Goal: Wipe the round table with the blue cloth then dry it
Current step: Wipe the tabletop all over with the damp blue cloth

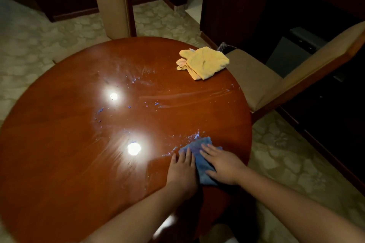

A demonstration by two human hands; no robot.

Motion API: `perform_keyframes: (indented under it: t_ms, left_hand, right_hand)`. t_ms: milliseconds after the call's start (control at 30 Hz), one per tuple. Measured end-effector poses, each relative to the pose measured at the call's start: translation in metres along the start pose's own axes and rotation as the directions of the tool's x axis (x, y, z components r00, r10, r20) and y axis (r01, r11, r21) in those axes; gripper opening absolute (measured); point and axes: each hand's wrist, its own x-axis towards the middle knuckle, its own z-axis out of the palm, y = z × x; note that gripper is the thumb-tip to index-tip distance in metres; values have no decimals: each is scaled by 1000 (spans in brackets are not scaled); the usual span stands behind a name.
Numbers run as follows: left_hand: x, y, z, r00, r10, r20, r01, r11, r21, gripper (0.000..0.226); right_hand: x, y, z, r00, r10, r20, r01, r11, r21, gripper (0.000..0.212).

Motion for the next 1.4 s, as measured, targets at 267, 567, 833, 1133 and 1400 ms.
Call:
perform_keyframes:
  t_ms: [267, 567, 833, 1133, 1400]
  left_hand:
    - [26, 15, -22, 996, -85, 7, 84, 996, 17, 70]
    - [42, 45, -16, 994, -105, 21, 104, 994, 33, 70]
    - [58, 46, -31, 971, -221, 88, 215, 974, 71, 57]
    - [65, 62, -24, 977, -204, 66, 196, 974, 111, 60]
    - [61, 41, -21, 959, -273, 78, 269, 961, 58, 54]
  right_hand:
    - [22, 32, -22, 994, -106, 23, 108, 989, -105, 70]
    - [18, 69, -32, 954, -265, 141, 290, 935, -205, 68]
    - [63, 73, -60, 874, -422, 242, 482, 818, -312, 68]
    - [70, 80, -71, 805, -476, 353, 583, 744, -327, 64]
    - [90, 52, -75, 787, -488, 378, 612, 695, -378, 62]
